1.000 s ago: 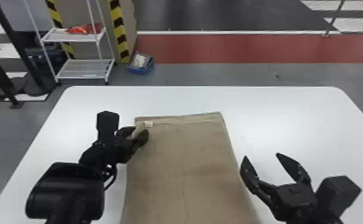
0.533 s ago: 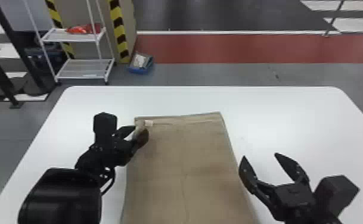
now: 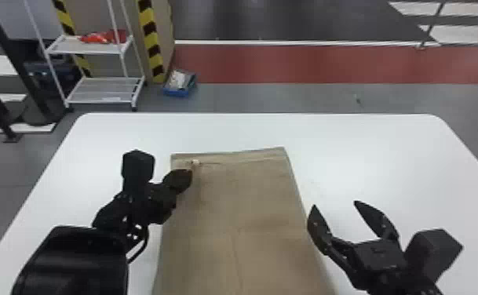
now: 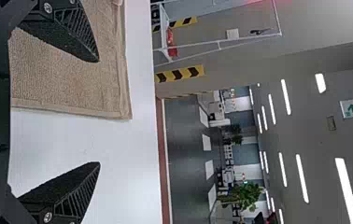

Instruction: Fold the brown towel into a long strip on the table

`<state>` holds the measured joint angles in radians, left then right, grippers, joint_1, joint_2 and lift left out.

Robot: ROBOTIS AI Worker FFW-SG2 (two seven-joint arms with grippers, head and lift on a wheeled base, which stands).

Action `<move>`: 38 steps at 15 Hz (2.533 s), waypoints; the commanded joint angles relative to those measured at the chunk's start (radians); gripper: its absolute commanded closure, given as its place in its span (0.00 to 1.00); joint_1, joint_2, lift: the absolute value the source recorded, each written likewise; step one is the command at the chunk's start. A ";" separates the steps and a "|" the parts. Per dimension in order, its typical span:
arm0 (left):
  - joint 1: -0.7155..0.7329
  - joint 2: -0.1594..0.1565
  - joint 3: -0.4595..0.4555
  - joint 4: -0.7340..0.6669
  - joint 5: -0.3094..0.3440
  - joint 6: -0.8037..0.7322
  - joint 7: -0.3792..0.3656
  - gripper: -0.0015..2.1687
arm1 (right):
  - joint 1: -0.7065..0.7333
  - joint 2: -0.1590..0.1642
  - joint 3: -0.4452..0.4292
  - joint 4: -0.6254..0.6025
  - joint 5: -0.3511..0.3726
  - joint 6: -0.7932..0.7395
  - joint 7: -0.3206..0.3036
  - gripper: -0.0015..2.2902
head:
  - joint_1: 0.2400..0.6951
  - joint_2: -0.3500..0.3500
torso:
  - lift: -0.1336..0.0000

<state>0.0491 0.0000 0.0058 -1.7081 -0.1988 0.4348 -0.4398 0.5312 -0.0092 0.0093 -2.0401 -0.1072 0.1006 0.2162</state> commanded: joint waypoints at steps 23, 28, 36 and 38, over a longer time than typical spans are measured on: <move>0.330 -0.003 0.008 -0.628 0.205 0.378 -0.115 0.02 | -0.097 -0.011 0.032 -0.219 0.552 0.307 0.496 0.04 | 1.00 0.36 | 0.08; 0.330 -0.003 0.171 -0.616 0.332 0.378 -0.069 0.02 | -0.183 -0.057 0.072 -0.264 0.834 0.356 0.825 0.04 | 1.00 0.58 | 0.08; 0.337 -0.003 0.186 -0.611 0.343 0.393 -0.068 0.02 | -0.240 -0.179 0.143 -0.206 1.051 0.248 1.074 0.08 | 1.00 0.65 | 0.08; 0.341 -0.003 0.186 -0.605 0.341 0.393 -0.068 0.02 | -0.275 -0.181 0.178 -0.144 1.089 0.239 1.097 0.10 | 1.00 0.65 | 0.08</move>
<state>0.3871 0.0000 0.1920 -2.3165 0.1440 0.8270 -0.5077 0.2803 -0.1878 0.1620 -2.2260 0.9547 0.3467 1.3078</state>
